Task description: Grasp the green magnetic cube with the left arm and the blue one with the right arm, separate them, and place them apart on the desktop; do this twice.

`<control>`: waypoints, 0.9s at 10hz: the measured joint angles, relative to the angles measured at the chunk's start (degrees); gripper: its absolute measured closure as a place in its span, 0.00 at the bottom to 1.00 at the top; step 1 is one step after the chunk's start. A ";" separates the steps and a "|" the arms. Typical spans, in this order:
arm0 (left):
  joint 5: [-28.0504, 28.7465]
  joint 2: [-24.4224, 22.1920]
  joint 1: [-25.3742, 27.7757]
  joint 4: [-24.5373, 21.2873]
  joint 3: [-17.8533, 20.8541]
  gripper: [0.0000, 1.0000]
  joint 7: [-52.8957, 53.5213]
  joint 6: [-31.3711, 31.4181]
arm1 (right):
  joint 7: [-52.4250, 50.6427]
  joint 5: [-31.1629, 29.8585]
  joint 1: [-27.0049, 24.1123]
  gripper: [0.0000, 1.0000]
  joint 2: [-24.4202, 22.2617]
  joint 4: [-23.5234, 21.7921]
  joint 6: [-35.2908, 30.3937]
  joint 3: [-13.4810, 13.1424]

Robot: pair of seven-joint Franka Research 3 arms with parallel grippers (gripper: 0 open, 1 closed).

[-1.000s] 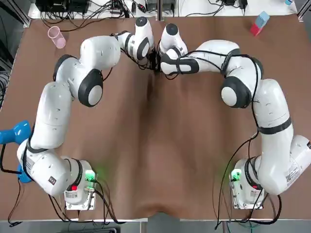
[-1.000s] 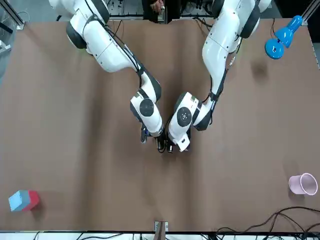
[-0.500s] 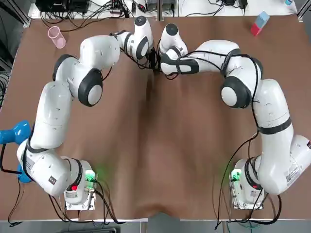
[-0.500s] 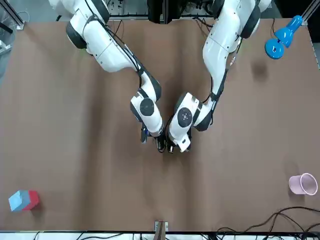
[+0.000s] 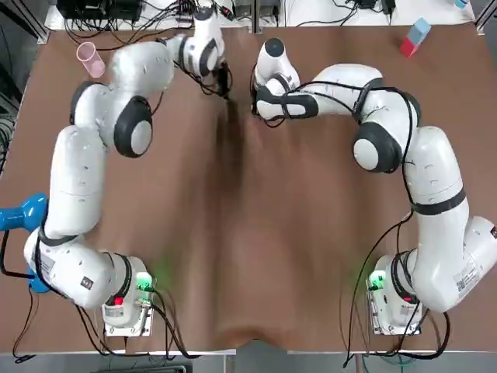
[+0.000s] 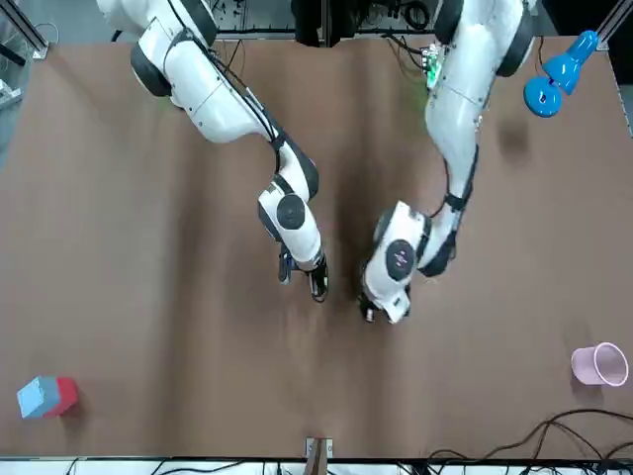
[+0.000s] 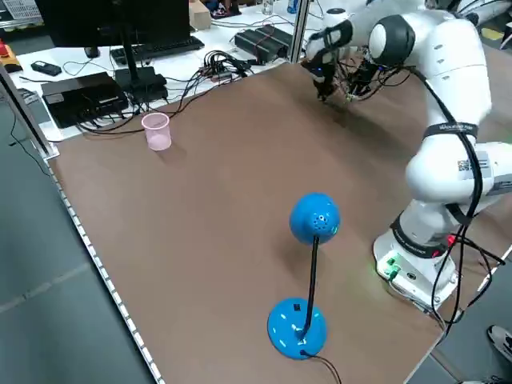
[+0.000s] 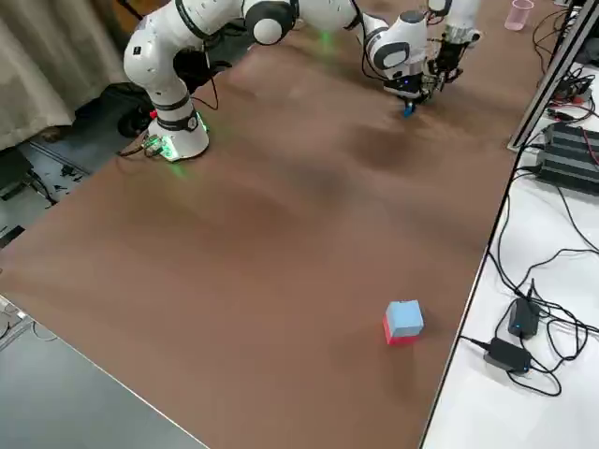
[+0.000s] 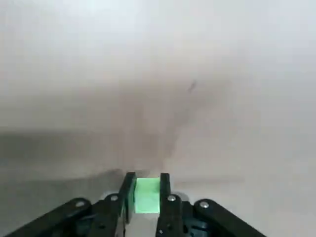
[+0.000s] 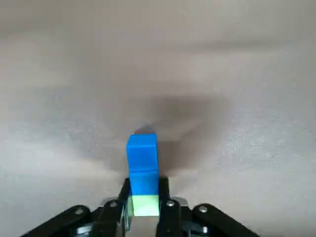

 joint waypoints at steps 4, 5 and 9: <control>3.53 -0.01 0.77 0.87 2.14 0.76 1.40 23.07 | 0.02 -0.13 -1.38 0.33 0.15 0.09 -0.68 -0.01; 3.60 0.78 -0.51 0.86 3.68 0.76 2.29 29.74 | 0.01 -0.36 -1.71 0.18 0.18 0.09 -1.55 -0.02; 4.00 5.49 -3.34 1.72 7.05 0.67 9.42 42.00 | 0.03 -0.63 -1.89 0.29 0.10 0.29 -2.95 0.42</control>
